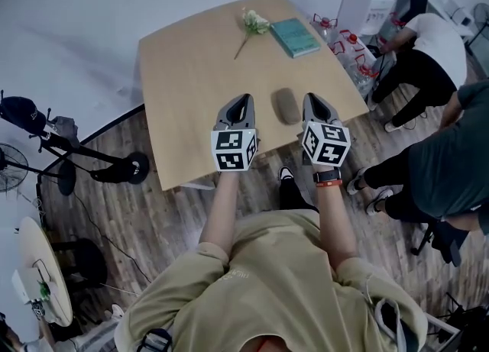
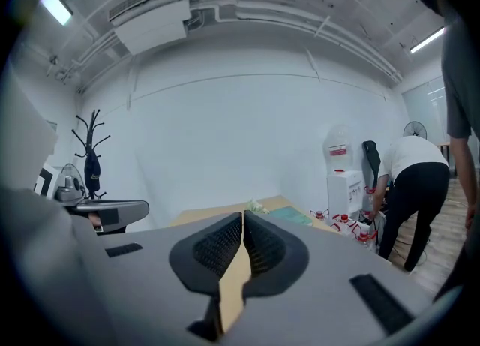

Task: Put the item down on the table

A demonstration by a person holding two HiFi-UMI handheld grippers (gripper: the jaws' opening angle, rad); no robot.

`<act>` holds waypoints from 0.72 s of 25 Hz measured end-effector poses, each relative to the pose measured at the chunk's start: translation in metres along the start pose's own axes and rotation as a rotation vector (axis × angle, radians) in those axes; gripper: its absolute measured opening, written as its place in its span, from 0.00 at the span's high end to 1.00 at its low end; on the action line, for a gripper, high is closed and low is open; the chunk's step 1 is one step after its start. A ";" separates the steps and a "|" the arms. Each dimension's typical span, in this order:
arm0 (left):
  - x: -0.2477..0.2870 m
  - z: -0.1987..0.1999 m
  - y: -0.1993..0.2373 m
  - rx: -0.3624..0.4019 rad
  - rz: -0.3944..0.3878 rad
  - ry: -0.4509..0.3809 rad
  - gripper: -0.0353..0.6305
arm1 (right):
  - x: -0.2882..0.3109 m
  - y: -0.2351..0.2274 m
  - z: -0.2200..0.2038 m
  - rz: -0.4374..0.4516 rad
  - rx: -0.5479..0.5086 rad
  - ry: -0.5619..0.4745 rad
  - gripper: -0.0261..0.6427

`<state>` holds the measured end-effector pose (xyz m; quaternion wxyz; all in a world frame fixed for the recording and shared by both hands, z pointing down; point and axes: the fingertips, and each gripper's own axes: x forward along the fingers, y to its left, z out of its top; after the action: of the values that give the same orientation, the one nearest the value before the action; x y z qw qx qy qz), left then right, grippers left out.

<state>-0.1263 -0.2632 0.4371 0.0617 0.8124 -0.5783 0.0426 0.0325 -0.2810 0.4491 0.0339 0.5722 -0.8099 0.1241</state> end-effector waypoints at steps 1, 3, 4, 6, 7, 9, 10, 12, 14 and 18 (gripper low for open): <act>-0.003 0.001 0.000 0.001 0.000 -0.003 0.91 | -0.002 0.003 0.001 0.001 -0.002 -0.003 0.93; -0.008 0.002 0.000 0.002 0.000 -0.008 0.91 | -0.005 0.007 0.001 0.004 -0.005 -0.009 0.93; -0.010 0.003 0.000 0.003 -0.001 -0.010 0.91 | -0.007 0.009 0.002 0.005 -0.006 -0.011 0.93; -0.015 0.003 -0.001 0.003 -0.003 -0.014 0.91 | -0.011 0.012 0.002 0.005 -0.009 -0.015 0.93; -0.017 0.003 -0.001 0.002 -0.005 -0.015 0.91 | -0.013 0.013 0.003 0.004 -0.010 -0.016 0.93; -0.023 0.004 -0.001 -0.003 -0.007 -0.020 0.91 | -0.018 0.016 0.003 -0.001 -0.010 -0.018 0.93; -0.026 0.004 -0.002 -0.006 -0.008 -0.023 0.91 | -0.021 0.017 0.003 -0.004 -0.010 -0.020 0.93; -0.033 0.001 -0.003 -0.015 -0.010 -0.024 0.91 | -0.030 0.019 0.001 -0.010 -0.015 -0.025 0.93; -0.042 -0.007 -0.001 -0.033 -0.008 -0.020 0.91 | -0.038 0.025 -0.008 -0.009 -0.026 -0.021 0.94; -0.075 -0.036 0.028 -0.104 0.038 0.010 0.91 | -0.045 0.069 -0.053 0.071 -0.060 0.062 0.94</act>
<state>-0.1768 -0.1969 0.4635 0.1061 0.7967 -0.5947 0.0176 -0.0209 -0.2049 0.4807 0.0715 0.5379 -0.8316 0.1185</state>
